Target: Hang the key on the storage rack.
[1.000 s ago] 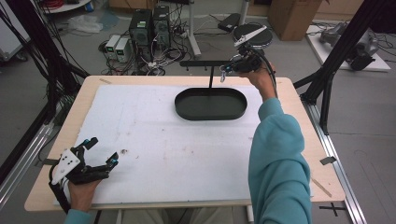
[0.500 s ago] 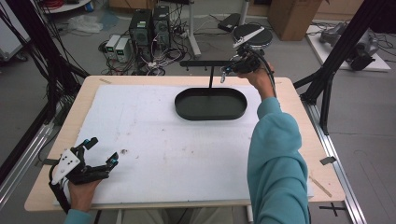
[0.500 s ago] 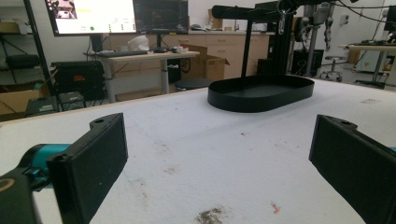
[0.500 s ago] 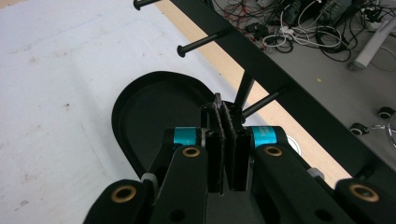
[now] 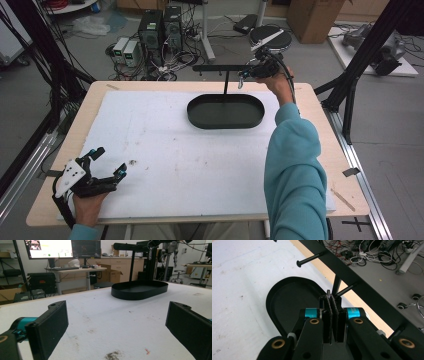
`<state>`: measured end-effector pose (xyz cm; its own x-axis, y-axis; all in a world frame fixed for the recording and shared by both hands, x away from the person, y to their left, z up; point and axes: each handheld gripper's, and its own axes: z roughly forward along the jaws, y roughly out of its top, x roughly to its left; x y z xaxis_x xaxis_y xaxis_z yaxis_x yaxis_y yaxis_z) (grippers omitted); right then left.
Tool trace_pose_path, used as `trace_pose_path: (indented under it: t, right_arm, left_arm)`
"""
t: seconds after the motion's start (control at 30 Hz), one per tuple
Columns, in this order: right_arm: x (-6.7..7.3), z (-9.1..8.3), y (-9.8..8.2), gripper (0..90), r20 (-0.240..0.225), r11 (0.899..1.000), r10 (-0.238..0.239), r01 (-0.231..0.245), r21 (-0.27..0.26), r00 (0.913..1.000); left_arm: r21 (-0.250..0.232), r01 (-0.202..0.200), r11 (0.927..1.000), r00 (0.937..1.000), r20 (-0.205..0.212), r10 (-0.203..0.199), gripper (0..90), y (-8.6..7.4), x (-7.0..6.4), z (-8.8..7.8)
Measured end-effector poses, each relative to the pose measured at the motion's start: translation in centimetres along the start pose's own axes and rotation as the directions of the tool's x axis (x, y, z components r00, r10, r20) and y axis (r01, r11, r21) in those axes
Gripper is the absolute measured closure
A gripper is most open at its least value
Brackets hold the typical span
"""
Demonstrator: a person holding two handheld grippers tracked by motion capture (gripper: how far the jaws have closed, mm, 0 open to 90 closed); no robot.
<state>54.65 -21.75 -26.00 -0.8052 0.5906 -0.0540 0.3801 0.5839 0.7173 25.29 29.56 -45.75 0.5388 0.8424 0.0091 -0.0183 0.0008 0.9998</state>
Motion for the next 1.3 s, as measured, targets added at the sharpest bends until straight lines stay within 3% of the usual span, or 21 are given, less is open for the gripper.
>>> trace_pose_path:
  t: [1.13, 1.23, 1.3]
  right_arm:
    - [-1.1, 1.0, 0.6, 88.2, 0.059, 1.000, 0.000, 0.000, 0.002, 0.9982]
    - [-1.2, 1.0, 0.6, 81.1, 0.064, 0.999, 0.026, -0.024, -0.024, 0.9976]
    - [-1.1, 1.0, 0.5, 65.9, 0.080, 0.999, 0.030, -0.028, -0.027, 0.9964]
  left_arm:
    - [0.001, 0.002, 1.0000, 1.0000, 0.002, -0.002, 4.8, 0.0, 0.0, 0.0]
    - [0.000, 0.001, 1.0000, 1.0000, 0.001, -0.001, 4.9, 0.0, 0.0, 0.0]
    - [0.000, 0.001, 1.0000, 1.0000, 0.002, -0.001, 4.9, 0.0, 0.0, 0.0]
